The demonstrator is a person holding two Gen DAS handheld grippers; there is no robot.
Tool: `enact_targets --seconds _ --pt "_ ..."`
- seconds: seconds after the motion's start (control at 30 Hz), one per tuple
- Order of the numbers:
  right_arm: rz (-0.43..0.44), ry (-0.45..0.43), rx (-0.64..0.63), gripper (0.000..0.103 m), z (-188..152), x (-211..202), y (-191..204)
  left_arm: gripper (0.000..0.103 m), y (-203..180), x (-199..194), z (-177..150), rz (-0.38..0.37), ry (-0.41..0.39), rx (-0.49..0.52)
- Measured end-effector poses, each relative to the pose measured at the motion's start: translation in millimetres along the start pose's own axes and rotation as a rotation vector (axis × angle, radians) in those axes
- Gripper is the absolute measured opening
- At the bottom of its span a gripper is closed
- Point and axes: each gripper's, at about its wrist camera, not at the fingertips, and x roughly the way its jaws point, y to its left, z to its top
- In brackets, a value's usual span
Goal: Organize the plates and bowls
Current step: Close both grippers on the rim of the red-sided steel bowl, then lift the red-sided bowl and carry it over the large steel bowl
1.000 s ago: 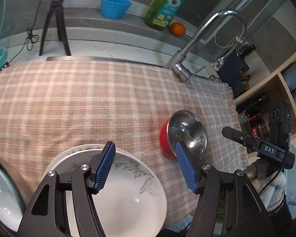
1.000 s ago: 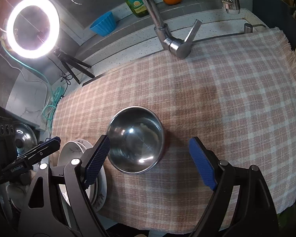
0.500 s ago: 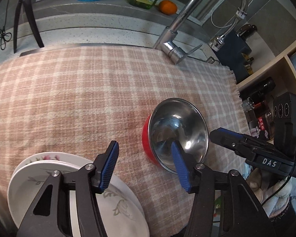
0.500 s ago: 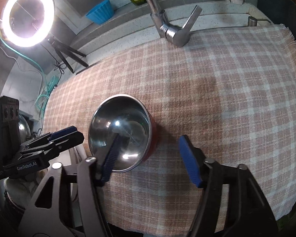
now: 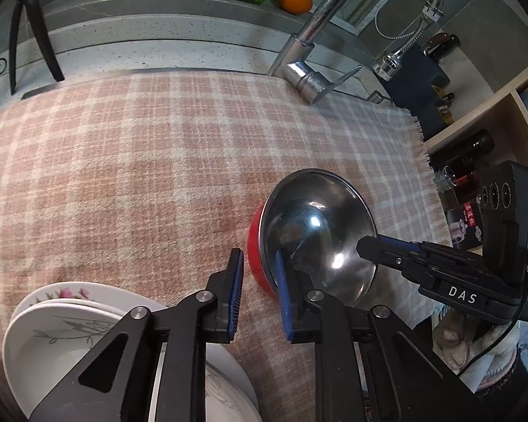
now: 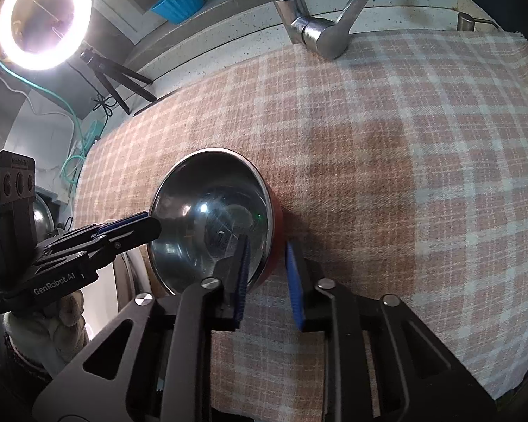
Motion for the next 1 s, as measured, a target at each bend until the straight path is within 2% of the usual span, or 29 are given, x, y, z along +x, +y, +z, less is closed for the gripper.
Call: enact_targets --seconds 0.07,0.3,0.5,0.73,1.0 --pt "0.005 0.004 0.001 0.013 0 1 0 0.012 0 1 0 -0.008 0.004 0.000" --pt "-0.013 0.002 -0.009 0.013 0 1 3 0.010 -3 5 1 -0.017 0.006 0.007" --pt "0.006 -0.002 0.011 0.013 3 -5 3 0.010 -4 -1 0 -0.024 -0.008 0.002" --pt "0.026 -0.023 -0.017 0.013 7 -21 20 0.010 0 -26 -2 -0.033 -0.054 -0.003" --pt "0.066 -0.050 -0.092 0.013 13 -39 65 0.010 16 -71 -10 -0.029 -0.134 -0.036"
